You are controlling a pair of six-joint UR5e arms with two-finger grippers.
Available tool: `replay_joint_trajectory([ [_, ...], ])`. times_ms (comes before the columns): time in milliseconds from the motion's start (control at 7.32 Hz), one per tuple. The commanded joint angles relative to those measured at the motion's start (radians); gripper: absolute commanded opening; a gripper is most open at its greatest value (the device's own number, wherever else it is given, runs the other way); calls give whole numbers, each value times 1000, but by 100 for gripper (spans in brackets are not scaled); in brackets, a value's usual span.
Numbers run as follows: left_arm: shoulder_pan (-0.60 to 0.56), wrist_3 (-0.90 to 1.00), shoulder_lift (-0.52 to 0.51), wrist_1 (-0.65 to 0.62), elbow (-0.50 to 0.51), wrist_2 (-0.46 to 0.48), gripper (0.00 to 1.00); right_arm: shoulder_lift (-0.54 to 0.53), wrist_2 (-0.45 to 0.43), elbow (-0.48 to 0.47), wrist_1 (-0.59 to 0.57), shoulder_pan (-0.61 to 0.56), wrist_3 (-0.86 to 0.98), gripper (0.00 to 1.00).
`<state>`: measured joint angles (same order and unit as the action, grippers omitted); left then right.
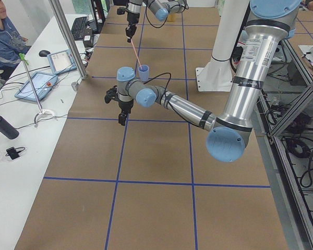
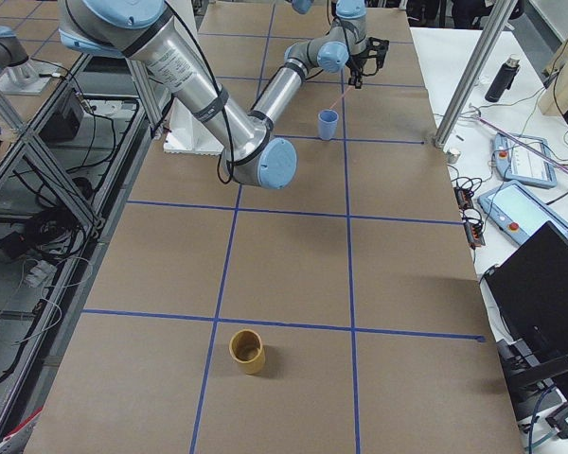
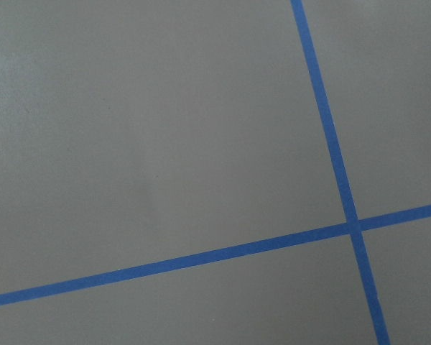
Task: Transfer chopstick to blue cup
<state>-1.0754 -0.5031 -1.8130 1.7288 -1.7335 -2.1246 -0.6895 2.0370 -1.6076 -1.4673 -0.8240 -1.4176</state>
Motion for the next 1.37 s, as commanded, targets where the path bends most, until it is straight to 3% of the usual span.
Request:
replay_joint_trajectory([
  [0, 0, 0, 0, 3, 3, 0, 98, -4, 0, 1, 1, 2, 3, 0],
  [410, 0, -8, -2, 3, 3, 0, 98, -39, -1, -9, 1, 2, 32, 0],
  [547, 0, -9, -5, 3, 3, 0, 98, -39, -9, -11, 1, 11, 29, 79],
  [683, 0, -9, -5, 3, 3, 0, 98, -41, -71, -15, 2, 40, 29, 100],
  [957, 0, -9, -5, 3, 3, 0, 98, -59, -74, -66, 2, 48, 31, 100],
  [1230, -8, -3, -5, 3, 3, 0, 98, -199, -22, -179, 1, -21, 81, 100],
])
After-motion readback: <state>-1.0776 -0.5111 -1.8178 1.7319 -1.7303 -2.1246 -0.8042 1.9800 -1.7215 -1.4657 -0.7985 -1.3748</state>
